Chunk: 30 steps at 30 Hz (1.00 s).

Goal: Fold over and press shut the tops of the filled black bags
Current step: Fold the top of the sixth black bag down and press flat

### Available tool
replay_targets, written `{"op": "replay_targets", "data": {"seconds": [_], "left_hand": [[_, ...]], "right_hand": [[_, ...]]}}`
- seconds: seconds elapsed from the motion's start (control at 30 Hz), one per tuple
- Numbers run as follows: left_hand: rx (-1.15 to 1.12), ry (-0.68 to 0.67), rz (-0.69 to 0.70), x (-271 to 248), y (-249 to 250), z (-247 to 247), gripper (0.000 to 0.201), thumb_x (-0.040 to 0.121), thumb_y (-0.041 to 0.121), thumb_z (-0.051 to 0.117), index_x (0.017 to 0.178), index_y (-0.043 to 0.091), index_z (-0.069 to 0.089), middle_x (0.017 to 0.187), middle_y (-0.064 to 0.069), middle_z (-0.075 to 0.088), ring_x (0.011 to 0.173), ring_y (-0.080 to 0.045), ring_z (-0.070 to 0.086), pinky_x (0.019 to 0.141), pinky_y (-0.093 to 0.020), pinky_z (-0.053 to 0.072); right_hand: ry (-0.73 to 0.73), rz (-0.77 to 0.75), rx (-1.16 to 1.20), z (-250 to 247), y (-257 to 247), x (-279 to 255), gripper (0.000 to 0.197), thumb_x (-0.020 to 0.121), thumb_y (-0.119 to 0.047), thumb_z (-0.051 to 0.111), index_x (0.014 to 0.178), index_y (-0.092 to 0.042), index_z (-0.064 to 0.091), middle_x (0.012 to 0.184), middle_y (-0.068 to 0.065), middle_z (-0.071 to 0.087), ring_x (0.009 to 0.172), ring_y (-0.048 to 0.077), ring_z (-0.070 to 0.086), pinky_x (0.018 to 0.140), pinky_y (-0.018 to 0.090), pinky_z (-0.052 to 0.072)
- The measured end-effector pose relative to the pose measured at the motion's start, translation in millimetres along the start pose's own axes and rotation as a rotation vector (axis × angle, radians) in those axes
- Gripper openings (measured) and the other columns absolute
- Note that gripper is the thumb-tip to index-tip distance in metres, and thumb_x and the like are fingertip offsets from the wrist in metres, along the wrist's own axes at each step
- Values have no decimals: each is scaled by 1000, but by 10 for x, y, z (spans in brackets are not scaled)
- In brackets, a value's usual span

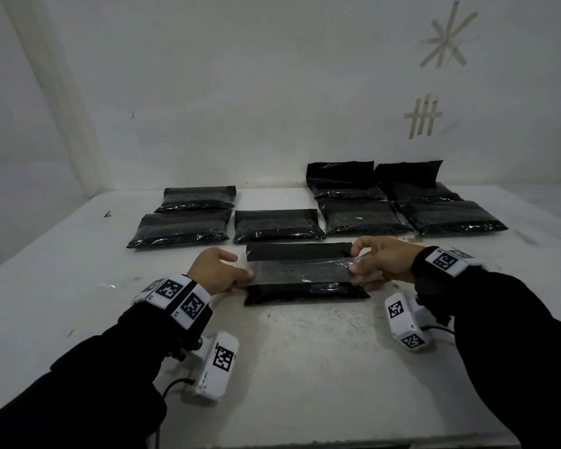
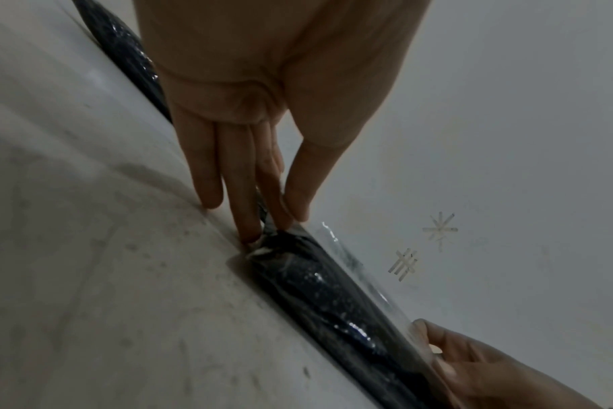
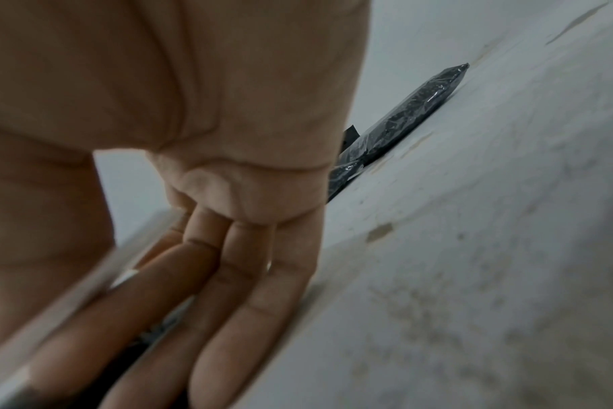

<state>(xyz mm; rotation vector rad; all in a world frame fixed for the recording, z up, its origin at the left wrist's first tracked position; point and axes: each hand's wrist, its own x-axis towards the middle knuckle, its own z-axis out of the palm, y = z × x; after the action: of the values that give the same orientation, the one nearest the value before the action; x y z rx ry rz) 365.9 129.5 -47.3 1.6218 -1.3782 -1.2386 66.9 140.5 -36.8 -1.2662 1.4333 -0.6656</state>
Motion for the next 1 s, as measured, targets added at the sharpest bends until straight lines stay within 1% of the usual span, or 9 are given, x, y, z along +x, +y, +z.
{"op": "replay_targets", "data": {"seconds": [0.2,0.3,0.37,0.47,0.53,0.6,0.73,0.83,1.0], "left_hand": [[90,39,26,46,-23,29,46,73,11,80,107,12,50,93,-16,69,73,-21,64,66,-31,52],[131,53,32,63,-34,35,47,72,15,81,107,14,50,99,-15,68,86,-24,66,71,-33,52],[158,61,35,65,-35,41,47,71,16,81,107,14,50,100,-14,68,91,-25,67,69,-32,52],[158,48,31,54,-28,54,46,75,12,78,109,12,48,86,-11,69,64,-11,68,46,-18,47],[181,54,37,34,-17,70,43,77,11,77,107,13,46,74,-6,67,47,-3,61,37,-14,40],[221,75,41,28,-12,89,42,77,13,77,105,14,46,71,-3,65,47,-4,60,37,-14,38],[261,90,35,32,-3,117,43,78,14,76,106,15,43,80,-8,67,58,-12,61,44,-20,36],[293,92,42,23,5,127,43,78,16,75,106,15,42,95,-13,68,62,-15,60,47,-22,35],[279,95,46,7,28,136,38,84,23,69,109,15,42,98,-9,65,62,-13,59,39,-18,37]], "right_hand": [[21,0,-15,15,3,-7,26,84,8,62,89,-12,46,68,14,63,62,20,68,53,29,52],[29,3,-28,21,0,-21,28,83,9,62,88,-13,44,70,16,63,57,20,64,53,29,51],[27,9,-47,38,-5,-31,30,83,9,61,89,-12,41,60,13,61,46,18,54,48,25,44],[48,25,-101,74,-14,-39,32,85,9,59,90,-12,36,44,3,56,35,12,48,40,21,41],[82,31,-152,96,-27,-30,32,84,5,64,90,-13,37,55,7,61,43,13,56,42,25,47],[110,39,-202,113,-40,-20,33,83,2,67,88,-14,39,72,12,63,57,18,61,45,31,53],[133,48,-279,144,-65,-28,33,82,-3,70,88,-16,40,80,13,64,67,20,65,47,35,56],[150,59,-302,153,-76,-44,32,82,-5,70,88,-16,41,84,13,65,65,18,65,46,34,55],[186,69,-308,166,-78,-69,23,85,-10,67,88,-15,44,75,11,63,60,18,61,45,32,54]]}}
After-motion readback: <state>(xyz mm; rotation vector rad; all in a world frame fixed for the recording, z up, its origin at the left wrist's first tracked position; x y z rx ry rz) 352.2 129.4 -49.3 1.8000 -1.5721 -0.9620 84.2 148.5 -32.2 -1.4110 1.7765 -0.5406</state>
